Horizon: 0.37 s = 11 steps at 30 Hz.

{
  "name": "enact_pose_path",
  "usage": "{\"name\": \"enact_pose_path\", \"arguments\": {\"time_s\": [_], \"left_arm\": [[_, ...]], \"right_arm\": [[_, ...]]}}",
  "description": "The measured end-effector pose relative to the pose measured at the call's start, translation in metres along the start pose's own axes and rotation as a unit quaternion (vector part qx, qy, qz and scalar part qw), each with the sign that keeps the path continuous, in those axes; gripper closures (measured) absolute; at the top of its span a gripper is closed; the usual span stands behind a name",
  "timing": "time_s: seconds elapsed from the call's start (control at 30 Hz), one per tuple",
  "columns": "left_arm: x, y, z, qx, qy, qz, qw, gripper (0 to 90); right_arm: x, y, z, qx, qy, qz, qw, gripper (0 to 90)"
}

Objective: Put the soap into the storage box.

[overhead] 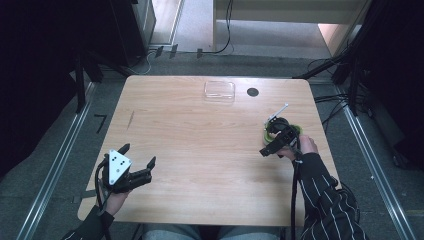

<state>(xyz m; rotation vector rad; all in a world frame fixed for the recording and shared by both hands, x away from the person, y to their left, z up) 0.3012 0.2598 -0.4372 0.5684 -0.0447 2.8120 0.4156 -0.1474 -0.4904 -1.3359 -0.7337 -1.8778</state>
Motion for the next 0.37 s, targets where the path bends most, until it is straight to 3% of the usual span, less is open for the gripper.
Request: {"name": "enact_pose_path", "arguments": {"time_s": [0.37], "left_arm": [[-0.004,0.005,0.002,-0.004,-0.001,-0.005,1.0000,13.3]], "right_arm": [[0.001,-0.025,-0.017,0.012,-0.011,0.004,0.9999,8.2]]}}
Point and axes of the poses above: each handheld gripper's, and its own axes: x roughly backward along the jaws, z roughly out of its top, y roughly to its right, the point moved 7 cm from there along -x, roughly forward along the jaws, and after that the axes turned 14 degrees about x, right-handed, at the moved point
